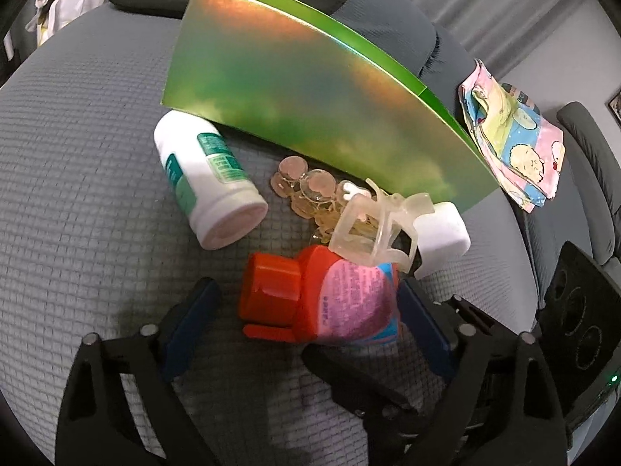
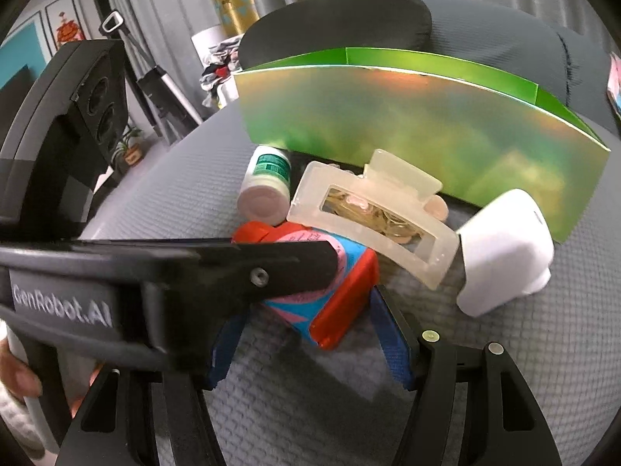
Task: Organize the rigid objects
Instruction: 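Grasp the red-capped pink bottle with the left gripper and lift, then carry the pink bottle over the green box and release it inside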
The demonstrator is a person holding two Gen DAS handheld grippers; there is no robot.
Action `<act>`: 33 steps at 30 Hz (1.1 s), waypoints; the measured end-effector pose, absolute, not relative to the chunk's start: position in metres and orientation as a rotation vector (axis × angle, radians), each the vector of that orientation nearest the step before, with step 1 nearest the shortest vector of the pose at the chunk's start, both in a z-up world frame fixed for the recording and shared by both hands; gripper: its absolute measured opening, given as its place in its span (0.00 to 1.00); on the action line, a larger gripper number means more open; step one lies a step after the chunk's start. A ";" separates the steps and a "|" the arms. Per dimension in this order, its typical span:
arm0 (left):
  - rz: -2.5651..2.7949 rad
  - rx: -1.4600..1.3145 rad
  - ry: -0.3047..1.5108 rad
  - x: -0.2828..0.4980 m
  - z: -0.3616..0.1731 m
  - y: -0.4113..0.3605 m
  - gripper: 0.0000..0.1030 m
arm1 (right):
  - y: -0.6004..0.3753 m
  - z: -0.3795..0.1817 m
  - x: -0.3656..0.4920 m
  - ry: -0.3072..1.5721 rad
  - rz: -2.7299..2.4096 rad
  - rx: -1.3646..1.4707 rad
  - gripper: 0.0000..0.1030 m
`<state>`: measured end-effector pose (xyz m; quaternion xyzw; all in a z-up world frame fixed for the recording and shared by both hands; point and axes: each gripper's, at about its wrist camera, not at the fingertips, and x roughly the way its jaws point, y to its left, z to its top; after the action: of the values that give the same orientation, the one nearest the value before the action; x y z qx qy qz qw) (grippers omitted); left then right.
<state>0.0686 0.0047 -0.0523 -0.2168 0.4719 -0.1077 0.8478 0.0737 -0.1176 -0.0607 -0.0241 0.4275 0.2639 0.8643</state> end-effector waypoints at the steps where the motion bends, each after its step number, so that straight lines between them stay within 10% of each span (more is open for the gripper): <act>1: -0.227 -0.449 0.996 0.070 -0.052 0.004 0.77 | -0.117 -0.061 0.074 0.895 0.554 -0.053 0.62; 33: -0.231 -0.337 0.795 0.044 0.037 -0.009 0.77 | -0.122 0.020 0.056 0.692 0.543 -0.078 0.48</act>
<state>0.0441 -0.0094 0.0371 -0.1629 0.3844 -0.1118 0.9018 0.0555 -0.1216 0.0200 -0.0379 0.3348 0.2630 0.9041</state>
